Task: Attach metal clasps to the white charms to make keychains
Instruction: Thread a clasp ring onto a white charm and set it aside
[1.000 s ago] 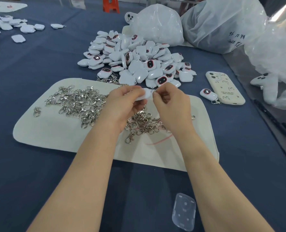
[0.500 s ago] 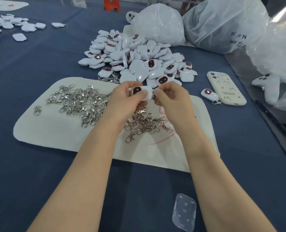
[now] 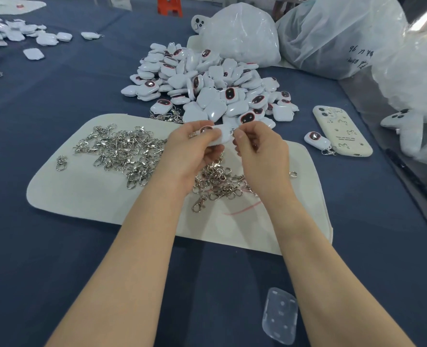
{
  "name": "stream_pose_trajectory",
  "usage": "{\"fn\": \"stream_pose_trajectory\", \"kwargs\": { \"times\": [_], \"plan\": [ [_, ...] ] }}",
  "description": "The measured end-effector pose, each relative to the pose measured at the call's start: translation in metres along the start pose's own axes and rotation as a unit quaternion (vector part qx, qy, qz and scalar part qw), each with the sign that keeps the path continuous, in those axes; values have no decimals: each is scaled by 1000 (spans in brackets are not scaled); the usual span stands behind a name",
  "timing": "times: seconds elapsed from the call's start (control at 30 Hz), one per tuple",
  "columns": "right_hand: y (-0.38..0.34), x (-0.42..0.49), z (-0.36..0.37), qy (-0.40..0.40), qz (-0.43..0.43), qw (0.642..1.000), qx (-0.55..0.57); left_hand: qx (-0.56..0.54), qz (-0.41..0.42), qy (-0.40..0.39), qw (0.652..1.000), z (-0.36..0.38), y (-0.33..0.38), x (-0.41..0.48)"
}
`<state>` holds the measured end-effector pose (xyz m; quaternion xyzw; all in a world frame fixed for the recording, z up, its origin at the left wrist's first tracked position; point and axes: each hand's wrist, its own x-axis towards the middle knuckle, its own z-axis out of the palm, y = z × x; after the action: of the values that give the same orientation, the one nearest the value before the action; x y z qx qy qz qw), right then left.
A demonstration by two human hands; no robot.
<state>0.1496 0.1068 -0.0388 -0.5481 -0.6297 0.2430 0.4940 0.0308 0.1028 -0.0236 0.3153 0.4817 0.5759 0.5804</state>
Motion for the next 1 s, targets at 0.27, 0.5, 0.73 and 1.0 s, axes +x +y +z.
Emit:
{"fn": "stream_pose_trajectory", "kwargs": {
  "times": [0.27,0.5,0.73,1.0],
  "plan": [
    [-3,10,-25,-163,-56,964,-200,463,329,-34,822,0,0,-4],
    [-1,3,-3,-76,64,992,75,42,15,12,999,-6,-4,6],
    [4,4,-5,-82,-17,993,-86,111,27,33,993,-6,-5,6],
    [6,11,-26,-120,108,985,65,283,134,34,949,-6,-11,8]
  ]
}}
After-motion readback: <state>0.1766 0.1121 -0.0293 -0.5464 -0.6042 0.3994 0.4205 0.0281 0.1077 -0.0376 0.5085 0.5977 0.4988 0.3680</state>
